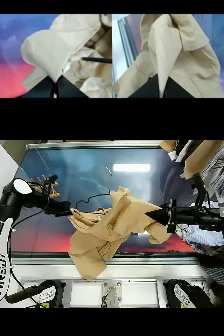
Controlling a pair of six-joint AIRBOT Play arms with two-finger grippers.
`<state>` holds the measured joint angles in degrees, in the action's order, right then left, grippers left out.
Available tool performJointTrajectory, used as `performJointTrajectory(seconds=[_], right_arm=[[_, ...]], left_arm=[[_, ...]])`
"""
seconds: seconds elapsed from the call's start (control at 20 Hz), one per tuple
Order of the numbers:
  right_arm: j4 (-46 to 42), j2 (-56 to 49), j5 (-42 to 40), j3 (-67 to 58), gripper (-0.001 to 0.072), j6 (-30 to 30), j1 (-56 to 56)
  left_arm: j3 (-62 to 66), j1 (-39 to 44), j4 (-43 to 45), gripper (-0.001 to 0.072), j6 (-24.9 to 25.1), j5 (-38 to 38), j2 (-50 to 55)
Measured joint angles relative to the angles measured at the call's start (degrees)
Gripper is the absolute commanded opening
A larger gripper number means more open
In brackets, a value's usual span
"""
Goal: Fold the clothes and pants, and hang the long-sleeved shirts on hangers.
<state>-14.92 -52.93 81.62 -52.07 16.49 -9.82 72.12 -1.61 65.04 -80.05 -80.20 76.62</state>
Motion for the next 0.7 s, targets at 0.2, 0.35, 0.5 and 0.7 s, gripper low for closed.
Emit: performJointTrajectory(seconds=[0.2,0.35,0.5,0.7], right_arm=[[-2.0,0.8,0.9,0.0,0.0005,0.7,0.0],[-7.0,0.9,1.8,0.0,0.0005,2.3,0.0],[-11.5,1.0,4.5,0.0,0.0005,4.2,0.0],[-14.0,1.0,8.1,0.0,0.0004,5.7,1.2]], left_arm=[[0.5,0.0,2.0,0.0012,0.0,-0.2,0.2],[4.3,0.0,2.5,0.0012,0.1,-0.2,0.2],[9.1,0.0,2.9,0.0012,0.2,-0.4,0.2],[14.9,0.0,2.9,0.0012,0.2,-0.4,0.2]])
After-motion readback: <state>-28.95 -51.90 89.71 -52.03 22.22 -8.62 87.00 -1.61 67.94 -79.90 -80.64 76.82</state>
